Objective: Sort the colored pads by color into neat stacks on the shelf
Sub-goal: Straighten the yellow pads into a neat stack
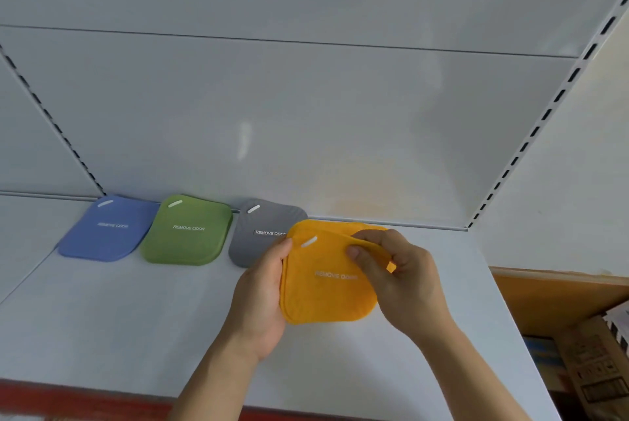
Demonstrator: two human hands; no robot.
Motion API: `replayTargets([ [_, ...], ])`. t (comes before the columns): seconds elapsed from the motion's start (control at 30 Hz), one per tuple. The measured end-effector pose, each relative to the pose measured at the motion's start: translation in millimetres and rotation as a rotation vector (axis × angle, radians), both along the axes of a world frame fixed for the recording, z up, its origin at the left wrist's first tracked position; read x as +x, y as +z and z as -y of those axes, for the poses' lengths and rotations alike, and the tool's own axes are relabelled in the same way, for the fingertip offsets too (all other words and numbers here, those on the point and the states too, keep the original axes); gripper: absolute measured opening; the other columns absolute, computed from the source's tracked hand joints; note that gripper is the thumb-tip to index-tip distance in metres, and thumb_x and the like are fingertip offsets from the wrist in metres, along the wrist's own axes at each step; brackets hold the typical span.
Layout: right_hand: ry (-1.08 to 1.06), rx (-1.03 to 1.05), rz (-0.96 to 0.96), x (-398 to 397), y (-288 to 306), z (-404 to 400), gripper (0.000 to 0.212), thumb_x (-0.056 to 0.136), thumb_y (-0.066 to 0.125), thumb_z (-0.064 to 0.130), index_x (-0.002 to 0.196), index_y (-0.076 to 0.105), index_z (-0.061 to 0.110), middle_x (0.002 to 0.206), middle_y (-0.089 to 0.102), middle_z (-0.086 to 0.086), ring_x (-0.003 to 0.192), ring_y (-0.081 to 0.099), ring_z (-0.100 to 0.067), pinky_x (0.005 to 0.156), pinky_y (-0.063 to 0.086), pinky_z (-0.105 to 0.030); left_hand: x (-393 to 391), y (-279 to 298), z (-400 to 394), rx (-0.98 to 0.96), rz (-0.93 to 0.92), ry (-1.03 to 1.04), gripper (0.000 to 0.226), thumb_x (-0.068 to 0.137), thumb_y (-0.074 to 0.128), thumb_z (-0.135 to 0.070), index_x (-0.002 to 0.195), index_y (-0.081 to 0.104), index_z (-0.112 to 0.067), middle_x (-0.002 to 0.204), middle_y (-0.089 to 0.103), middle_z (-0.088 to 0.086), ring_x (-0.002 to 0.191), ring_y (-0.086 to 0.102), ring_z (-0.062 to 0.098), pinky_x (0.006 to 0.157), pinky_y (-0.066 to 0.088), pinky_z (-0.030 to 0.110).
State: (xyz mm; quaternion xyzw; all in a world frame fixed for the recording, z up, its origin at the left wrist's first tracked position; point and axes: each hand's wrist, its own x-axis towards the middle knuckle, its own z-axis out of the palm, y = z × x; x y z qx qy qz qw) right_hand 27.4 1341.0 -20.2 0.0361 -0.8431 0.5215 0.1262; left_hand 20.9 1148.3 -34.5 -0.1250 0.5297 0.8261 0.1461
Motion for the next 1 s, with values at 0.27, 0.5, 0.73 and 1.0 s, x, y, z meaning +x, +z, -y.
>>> replayTargets([
  [0.27,-0.113,0.092,-0.047,7.7,-16.3,11.9,0.029,0.091,0.074,0.037,0.091,0.06,0.062,0.101,0.068,0.025,0.096,0.06,0.012,0.073,0.042,-0.008,12.1,-3.2,-7.0,-0.088,-0.124,-0.009,0.053,0.092,0.062,-0.059,0.133,0.071,-0.028,0.13,0.076,0.004,0.123,0.07,0.027,0.109,0.051,0.059],
  [0.5,-0.199,0.248,-0.088,-16.5,-20.0,-24.2,0.02,0.098,0.066,0.034,0.116,0.071,0.031,0.105,0.07,0.02,0.099,0.064,-0.008,0.079,0.047,-0.015,17.5,-3.8,4.8,-0.262,-0.268,0.099,0.025,0.098,0.056,-0.049,0.111,0.077,-0.044,0.116,0.079,-0.007,0.112,0.074,0.019,0.097,0.06,0.051],
  [0.73,0.018,0.796,0.399,-58.9,-34.6,-55.4,0.078,0.089,0.06,0.063,0.155,0.038,0.028,0.157,0.042,0.007,0.147,0.031,-0.024,0.116,0.037,-0.043,12.5,-0.2,36.7,-0.213,-0.204,0.268,0.027,0.096,0.058,-0.051,0.116,0.075,-0.044,0.122,0.077,-0.016,0.119,0.071,0.016,0.101,0.056,0.058],
  [1.0,-0.077,0.783,0.283,-68.9,-29.7,-58.1,0.055,0.089,0.071,0.052,0.138,0.06,0.031,0.123,0.055,0.0,0.118,0.053,-0.025,0.091,0.052,-0.038,16.9,1.0,32.9,-0.22,-0.163,0.27,0.033,0.093,0.06,-0.051,0.12,0.074,-0.038,0.119,0.078,-0.015,0.117,0.072,0.016,0.101,0.057,0.056],
])
